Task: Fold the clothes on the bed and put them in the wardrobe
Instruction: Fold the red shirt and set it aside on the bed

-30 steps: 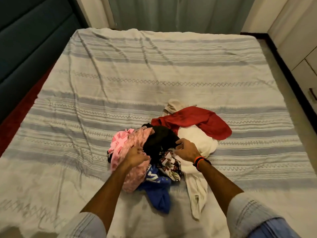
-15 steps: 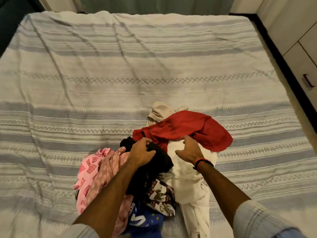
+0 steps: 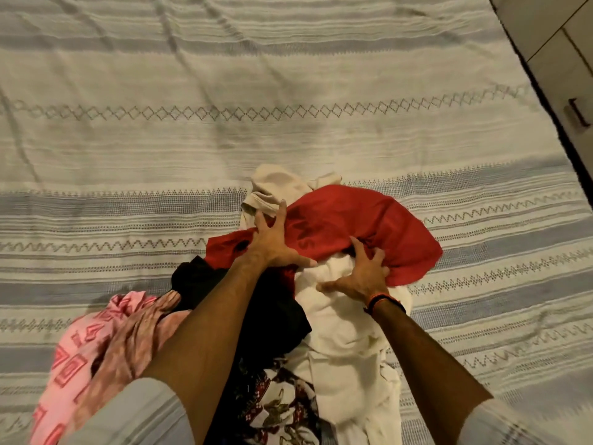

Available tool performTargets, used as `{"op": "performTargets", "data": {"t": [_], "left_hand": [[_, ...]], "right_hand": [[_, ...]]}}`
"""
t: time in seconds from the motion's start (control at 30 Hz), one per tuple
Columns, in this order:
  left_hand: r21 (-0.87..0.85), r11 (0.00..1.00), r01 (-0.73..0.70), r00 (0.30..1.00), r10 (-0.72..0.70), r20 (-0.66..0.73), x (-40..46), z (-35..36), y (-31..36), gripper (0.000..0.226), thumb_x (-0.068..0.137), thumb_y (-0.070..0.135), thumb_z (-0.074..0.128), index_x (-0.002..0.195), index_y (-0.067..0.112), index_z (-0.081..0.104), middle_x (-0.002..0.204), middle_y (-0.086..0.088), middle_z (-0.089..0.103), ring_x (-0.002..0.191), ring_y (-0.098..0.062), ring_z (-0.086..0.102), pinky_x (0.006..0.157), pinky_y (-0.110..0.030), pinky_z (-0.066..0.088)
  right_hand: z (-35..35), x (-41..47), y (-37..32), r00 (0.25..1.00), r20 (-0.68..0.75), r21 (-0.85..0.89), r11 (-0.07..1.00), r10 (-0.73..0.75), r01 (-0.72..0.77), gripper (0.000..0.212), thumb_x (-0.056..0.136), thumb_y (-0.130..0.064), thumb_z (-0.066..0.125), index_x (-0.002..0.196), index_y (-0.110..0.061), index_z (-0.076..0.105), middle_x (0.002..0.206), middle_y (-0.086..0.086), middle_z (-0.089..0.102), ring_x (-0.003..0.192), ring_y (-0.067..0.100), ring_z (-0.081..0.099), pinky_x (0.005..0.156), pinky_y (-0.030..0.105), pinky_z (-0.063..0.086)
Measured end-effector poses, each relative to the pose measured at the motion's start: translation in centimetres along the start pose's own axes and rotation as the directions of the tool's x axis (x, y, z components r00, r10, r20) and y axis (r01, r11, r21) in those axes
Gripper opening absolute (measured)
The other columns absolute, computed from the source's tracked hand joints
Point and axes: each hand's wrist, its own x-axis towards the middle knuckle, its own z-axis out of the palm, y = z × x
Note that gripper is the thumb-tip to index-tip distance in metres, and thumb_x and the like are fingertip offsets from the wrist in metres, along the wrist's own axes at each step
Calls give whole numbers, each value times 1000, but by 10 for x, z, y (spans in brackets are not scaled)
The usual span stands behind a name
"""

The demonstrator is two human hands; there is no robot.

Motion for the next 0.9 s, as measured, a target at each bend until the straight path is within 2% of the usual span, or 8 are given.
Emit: {"op": "performTargets", "data": {"t": [0.07,0.17,0.27,0.37,0.5,0.67,0.77,0.9], "left_hand": [[50,999,-14,999,11,53,5,7,0,150,43,63,89,150,45,-14,162,-12,-12,148,-41,9,117,-55,24],[-165,986,-9,997,22,77,-2,13,1,140,43,58,91,155,37,10,161,-5,22,143,-28,32,116,-44,32],[-297,955,10,998,8,58,-23,16,-1,123,53,41,93,153,30,22,153,-3,38,135,-25,43,112,-35,36],[-423,906,17,1000,-25,-14,-52,10,-8,104,46,34,90,137,35,40,134,-3,56,113,-23,57,101,-37,47],[-546,836,-57,989,-29,-147,-102,-7,-9,85,47,24,86,122,37,45,118,2,60,102,-19,62,94,-36,51],[-619,767,-166,948,-49,-316,-181,-55,-4,90,50,22,87,128,36,45,119,2,61,98,-17,64,88,-39,56],[-627,733,-264,908,-30,-417,-236,-95,4,93,47,22,84,130,36,45,123,2,59,104,-17,64,87,-37,57],[-567,710,-417,815,16,-579,-315,-155,13,88,47,17,82,127,33,49,128,2,57,113,-19,61,88,-34,56]], "right_hand": [[3,1,5,998,-23,157,986,-59,62,112,51,-39,95,146,-35,34,146,12,21,129,39,37,109,42,39],[13,-9,-2,994,28,319,943,-107,93,91,54,-30,93,135,-27,51,128,8,44,111,25,52,100,30,45],[28,-27,-10,990,81,543,838,-113,52,91,37,-38,85,123,-31,58,119,2,63,106,22,63,96,42,52],[31,-51,-14,976,131,626,778,-173,54,92,37,-34,84,124,-27,55,118,0,64,107,20,63,98,44,51],[13,-96,-30,955,150,678,730,-256,89,86,57,-3,85,133,-16,47,120,5,61,104,19,61,93,31,52],[-11,-163,-74,933,68,716,669,-353,201,100,37,-25,83,131,-25,49,127,9,56,113,27,59,97,47,51],[-32,-208,-105,899,25,730,623,-437,283,97,38,-23,83,129,-27,50,127,9,54,113,29,59,96,51,52],[-64,-277,-153,811,-60,745,515,-582,424,93,46,-16,84,131,-26,49,127,9,57,113,29,60,94,51,54]]}}
